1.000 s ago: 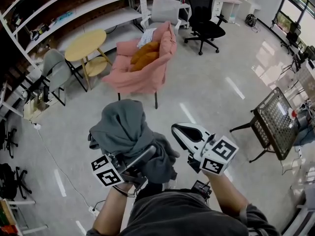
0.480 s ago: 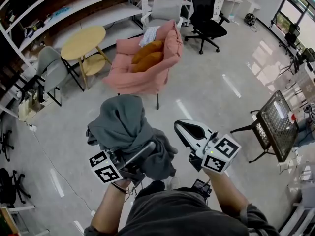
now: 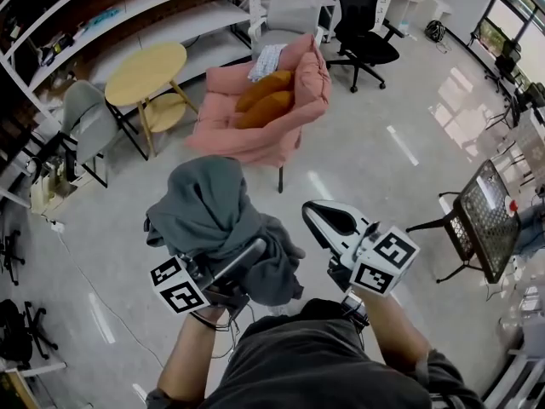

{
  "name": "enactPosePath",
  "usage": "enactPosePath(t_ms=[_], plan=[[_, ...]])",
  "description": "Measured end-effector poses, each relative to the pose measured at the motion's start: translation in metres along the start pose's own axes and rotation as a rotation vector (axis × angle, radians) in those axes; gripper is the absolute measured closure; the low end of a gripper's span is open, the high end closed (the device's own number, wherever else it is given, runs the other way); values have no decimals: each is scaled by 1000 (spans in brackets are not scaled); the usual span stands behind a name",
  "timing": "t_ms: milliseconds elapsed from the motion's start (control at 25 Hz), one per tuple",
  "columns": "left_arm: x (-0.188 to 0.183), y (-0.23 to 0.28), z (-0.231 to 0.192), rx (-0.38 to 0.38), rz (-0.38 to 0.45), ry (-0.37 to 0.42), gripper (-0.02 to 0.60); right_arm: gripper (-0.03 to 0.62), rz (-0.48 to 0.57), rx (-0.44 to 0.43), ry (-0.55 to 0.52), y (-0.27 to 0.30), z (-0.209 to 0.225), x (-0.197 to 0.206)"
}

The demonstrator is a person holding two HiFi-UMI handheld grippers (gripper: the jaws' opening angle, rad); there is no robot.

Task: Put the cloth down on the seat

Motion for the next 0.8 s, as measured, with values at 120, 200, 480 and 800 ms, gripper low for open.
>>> enactPosePath(t_ms=[120,200,480,800], plan=[[-7,2,-11,-2,-2,-5,273,580,4,1,1,11,7,-2],[-12,5,-18,1,-4,-5,273,580,10,7,2,15,13,-4],[-23,29,-41,0,-17,-2,273,580,19,16,22,27,48,-6],[-42,77,-84,-27,-20,0,273,580,27,-14,37,52,113,-18]])
Point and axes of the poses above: the fingertips, and each gripper's own axes: y forward along the fingers, z to its right, x out of its underside, the point moved 5 cm from there along -y, backward along the fingers, and after that the axes turned 8 degrees about -x, right-handed, at the moved point
